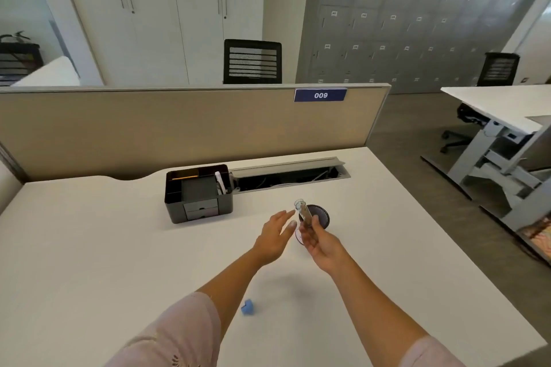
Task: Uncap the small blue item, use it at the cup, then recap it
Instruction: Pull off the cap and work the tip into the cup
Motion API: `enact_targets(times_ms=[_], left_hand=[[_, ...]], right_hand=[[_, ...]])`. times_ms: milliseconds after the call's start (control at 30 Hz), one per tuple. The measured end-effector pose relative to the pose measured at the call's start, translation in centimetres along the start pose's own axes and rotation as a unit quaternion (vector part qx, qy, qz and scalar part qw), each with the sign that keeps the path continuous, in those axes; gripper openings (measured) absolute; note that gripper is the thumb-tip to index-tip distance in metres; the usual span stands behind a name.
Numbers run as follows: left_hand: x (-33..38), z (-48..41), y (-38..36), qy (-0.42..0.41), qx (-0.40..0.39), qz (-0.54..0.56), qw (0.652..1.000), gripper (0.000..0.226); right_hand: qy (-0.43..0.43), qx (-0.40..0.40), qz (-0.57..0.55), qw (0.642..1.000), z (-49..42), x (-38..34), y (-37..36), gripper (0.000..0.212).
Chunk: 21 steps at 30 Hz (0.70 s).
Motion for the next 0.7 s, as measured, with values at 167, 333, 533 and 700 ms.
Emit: enact_targets(times_ms=[167,333,533,700], left_hand=[[-0.8,-2.0,-1.9,0.003,-0.037,-0.128,0.991,0.064],[-1.1,-3.3,-4.0,-0.017,-0.099,-0.246,0.964,0.069],[-0.7,-3.9,-5.7,-0.042,-0.138,-0.323,0.935,0.070],[-1.3,-4.3,-6.2,-0.034,-0.153,-0.360,0.920,0.071]], right_hand=[[0.067,0.111,0.037,0.991,-1.8,-4.9,4.5,0.020],[0.143,0.212,0.154,0.954,-3.0,-8.1,7.5,0.023],[0.233,0.214,0.365,0.876,-2.1,-10.4,6.4,0.026],[0.265,0.157,0.456,0.835,-2.4,-10.2,4.7,0.024]])
Point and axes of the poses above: each hand's wrist, its own z-axis away from the middle knuckle, its own y-axis out of the back of the hand, x = y × z, the point moved 8 cm from there along -z, towards the middle knuckle, and after that the axes turned 2 degrees about -z, right-handed, at the moved point
